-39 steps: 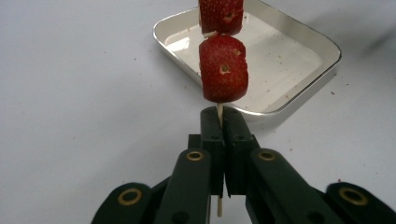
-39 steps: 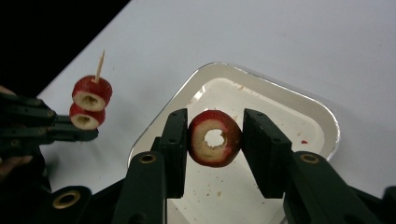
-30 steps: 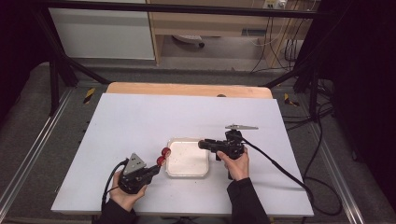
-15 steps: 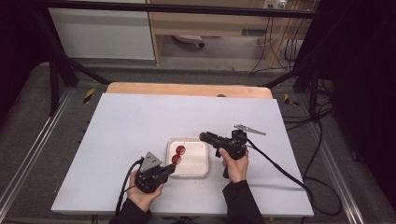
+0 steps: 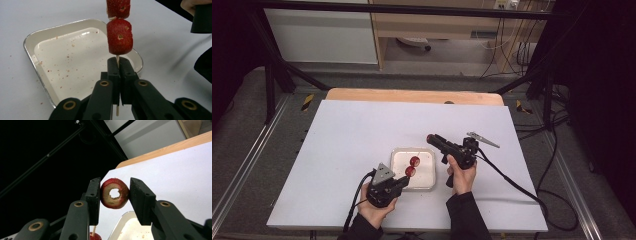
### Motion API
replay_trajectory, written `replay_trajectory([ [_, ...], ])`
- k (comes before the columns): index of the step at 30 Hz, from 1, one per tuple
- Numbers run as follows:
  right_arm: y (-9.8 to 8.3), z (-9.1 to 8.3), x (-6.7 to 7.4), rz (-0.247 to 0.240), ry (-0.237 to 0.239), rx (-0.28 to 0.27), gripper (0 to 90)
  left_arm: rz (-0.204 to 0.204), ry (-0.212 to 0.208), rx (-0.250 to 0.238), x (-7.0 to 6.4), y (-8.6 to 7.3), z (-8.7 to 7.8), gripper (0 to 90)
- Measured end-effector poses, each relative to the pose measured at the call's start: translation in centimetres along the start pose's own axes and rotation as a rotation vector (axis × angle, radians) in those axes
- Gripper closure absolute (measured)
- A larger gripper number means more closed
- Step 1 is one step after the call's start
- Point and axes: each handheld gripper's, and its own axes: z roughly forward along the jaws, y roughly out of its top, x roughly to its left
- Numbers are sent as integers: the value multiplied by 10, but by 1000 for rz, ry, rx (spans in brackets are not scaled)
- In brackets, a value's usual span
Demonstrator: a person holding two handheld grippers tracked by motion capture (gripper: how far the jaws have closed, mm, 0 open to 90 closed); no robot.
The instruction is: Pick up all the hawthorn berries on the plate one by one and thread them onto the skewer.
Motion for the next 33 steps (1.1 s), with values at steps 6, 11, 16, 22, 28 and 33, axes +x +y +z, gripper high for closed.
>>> replay_trajectory([
  [6,0,0,0,5,7,-20,622,0,-3,1,-4,2,5,880],
  [11,-1,1,1,14,10,-46,623,-5,-8,-7,-7,5,8,881],
  [16,-2,1,1,12,12,-49,622,-5,-13,-14,-10,8,11,881],
  [22,-2,1,1,17,16,-60,623,-14,-9,-19,-9,10,12,881],
  [28,-5,3,1,27,19,-66,623,-24,-8,-22,-8,11,13,881],
  [33,-6,4,1,30,22,-75,623,-24,-7,-21,-7,11,13,880],
])
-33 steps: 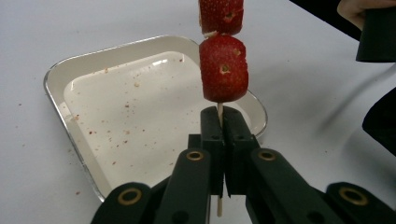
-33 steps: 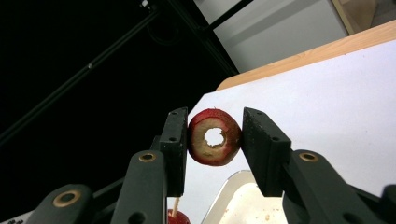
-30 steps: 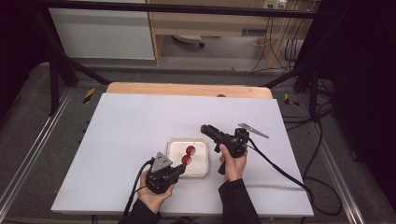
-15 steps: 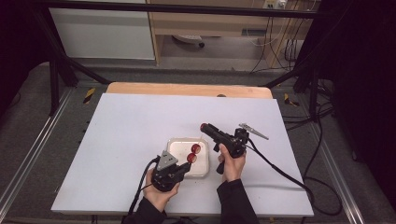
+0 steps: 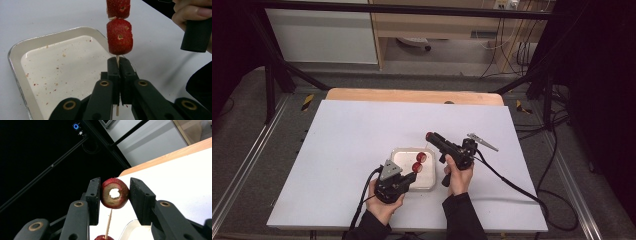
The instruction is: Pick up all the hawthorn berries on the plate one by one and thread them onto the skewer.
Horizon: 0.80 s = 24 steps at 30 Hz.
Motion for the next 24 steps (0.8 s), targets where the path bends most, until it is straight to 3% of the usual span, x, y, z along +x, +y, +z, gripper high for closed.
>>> replay_trajectory([
  [24,-11,0,2,-4,12,21,624,-31,-2,-15,-1,5,3,881],
])
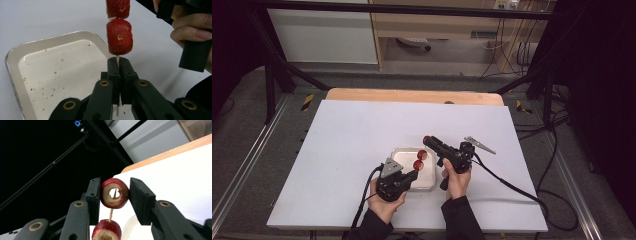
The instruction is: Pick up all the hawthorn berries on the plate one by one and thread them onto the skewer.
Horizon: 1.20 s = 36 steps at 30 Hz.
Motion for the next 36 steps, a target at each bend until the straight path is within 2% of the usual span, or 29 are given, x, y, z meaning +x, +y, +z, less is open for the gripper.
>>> replay_trajectory([
  [9,-2,-1,1,-13,-3,-1,626,3,-3,3,1,0,4,882],
  [14,-3,-1,2,-9,-6,18,627,4,-6,-30,2,1,3,883],
  [24,-9,0,1,-14,-14,42,624,8,-1,2,4,0,7,883],
  [30,-6,-1,1,-21,-15,61,616,18,-9,-3,6,-1,5,883],
  [36,-1,-6,1,-83,-34,101,488,15,-6,1,11,-2,2,883],
])
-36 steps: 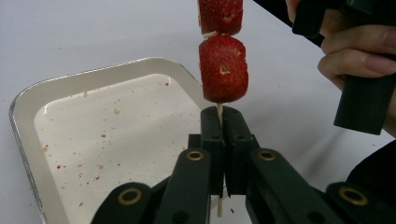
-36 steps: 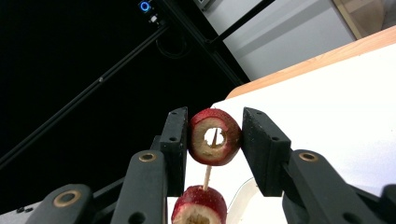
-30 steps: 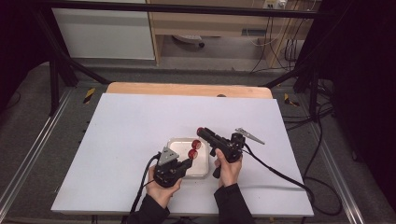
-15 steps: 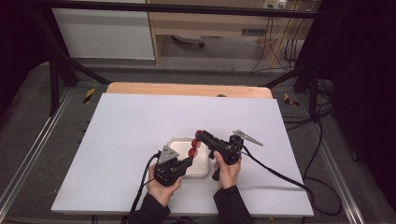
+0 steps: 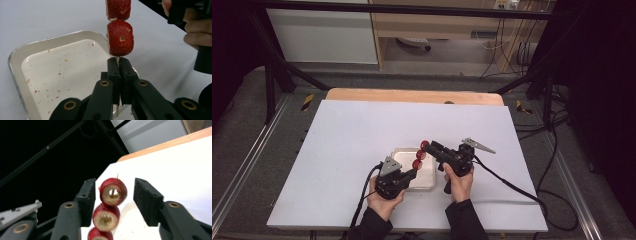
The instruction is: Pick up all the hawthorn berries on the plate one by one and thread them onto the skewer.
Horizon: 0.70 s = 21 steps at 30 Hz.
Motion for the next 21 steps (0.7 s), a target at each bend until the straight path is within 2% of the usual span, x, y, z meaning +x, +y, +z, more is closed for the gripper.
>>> replay_trajectory([
  [3,2,-5,-1,-23,-13,28,410,6,6,3,5,0,-3,883],
  [10,3,-15,-8,-120,-71,121,202,51,10,24,16,-1,-11,883],
  [13,2,-19,-11,-172,-101,179,126,69,8,40,21,-1,-16,882],
  [16,0,-23,-15,-214,-117,225,74,76,3,49,26,-1,-20,882],
  [21,-3,-32,-23,-272,-141,284,46,87,-4,75,34,0,-28,881],
])
